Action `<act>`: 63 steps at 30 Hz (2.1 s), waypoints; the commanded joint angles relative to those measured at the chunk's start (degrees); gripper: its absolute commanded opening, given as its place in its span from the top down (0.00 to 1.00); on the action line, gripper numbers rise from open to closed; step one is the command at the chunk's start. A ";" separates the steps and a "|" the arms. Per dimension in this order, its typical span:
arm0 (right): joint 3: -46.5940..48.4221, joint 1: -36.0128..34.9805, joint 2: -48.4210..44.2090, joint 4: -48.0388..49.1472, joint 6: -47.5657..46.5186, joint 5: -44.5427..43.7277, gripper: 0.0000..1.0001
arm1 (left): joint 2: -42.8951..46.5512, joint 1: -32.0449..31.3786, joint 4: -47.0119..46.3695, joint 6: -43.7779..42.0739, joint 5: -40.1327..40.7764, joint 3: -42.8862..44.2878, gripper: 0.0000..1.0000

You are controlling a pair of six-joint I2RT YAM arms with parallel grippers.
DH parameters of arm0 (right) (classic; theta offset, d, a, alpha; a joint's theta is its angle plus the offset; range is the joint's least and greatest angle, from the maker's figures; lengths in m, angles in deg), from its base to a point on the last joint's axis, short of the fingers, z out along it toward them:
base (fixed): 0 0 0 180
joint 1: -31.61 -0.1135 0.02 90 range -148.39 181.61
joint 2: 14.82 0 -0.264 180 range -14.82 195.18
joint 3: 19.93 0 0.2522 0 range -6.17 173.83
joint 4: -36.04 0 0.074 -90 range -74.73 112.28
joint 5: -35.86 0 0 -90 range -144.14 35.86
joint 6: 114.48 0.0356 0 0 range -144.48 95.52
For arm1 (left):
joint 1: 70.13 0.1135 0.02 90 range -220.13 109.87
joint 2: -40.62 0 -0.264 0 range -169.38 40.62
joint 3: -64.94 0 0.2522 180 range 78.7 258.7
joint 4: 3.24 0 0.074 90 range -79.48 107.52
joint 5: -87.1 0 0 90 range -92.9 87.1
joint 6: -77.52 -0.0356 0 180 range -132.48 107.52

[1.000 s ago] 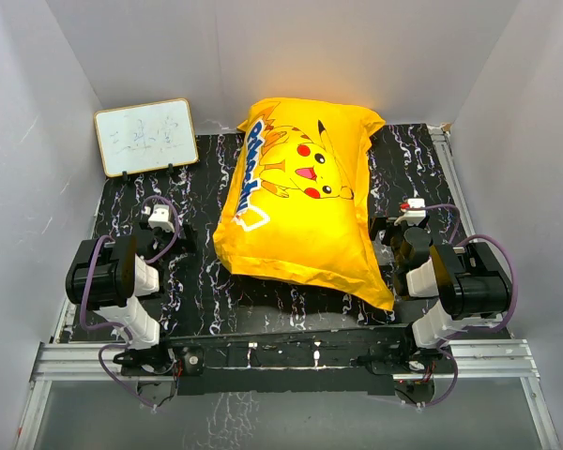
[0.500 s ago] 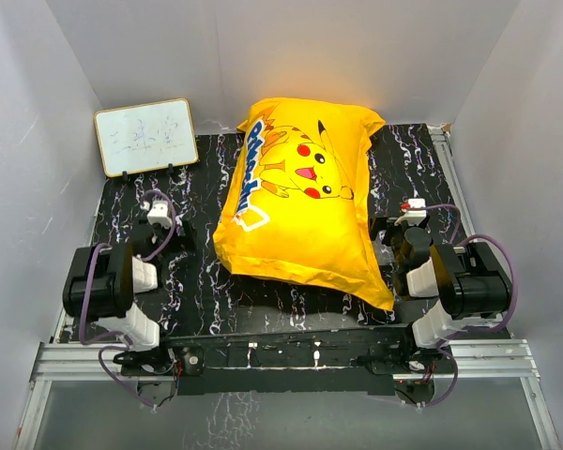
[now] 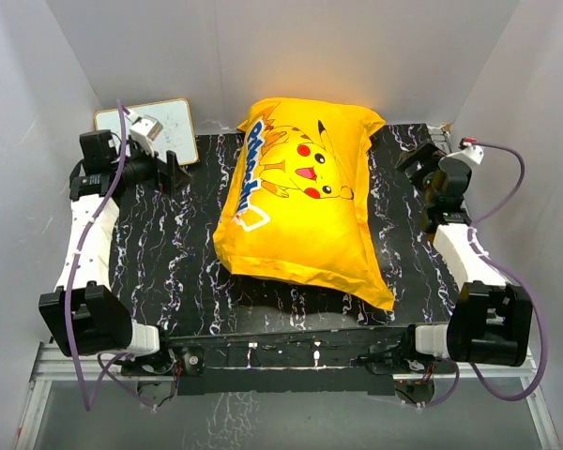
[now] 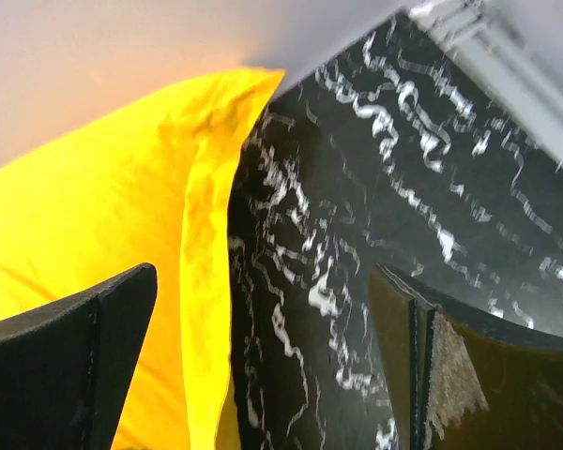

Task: Remove the pillowcase from the pillow
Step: Move the pillow to the center of the board.

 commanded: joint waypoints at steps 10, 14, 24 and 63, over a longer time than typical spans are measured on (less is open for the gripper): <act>-14.31 -27.74 -14.87 -16.68 5.92 1.58 0.05 | -5.04 -4.80 47.15 -30.73 -17.95 -0.94 0.03; -18.89 -36.15 -18.49 -16.17 9.21 -0.80 0.10 | -4.23 -10.29 43.85 -28.75 -13.90 -3.65 0.03; -9.67 -57.61 2.27 -10.78 13.85 -5.00 0.10 | 0.53 -13.19 17.12 -9.19 9.99 -8.66 0.16; 1.65 -14.18 -9.47 -39.42 -0.49 6.02 0.02 | -0.67 -16.53 5.95 -15.33 43.19 -10.14 0.03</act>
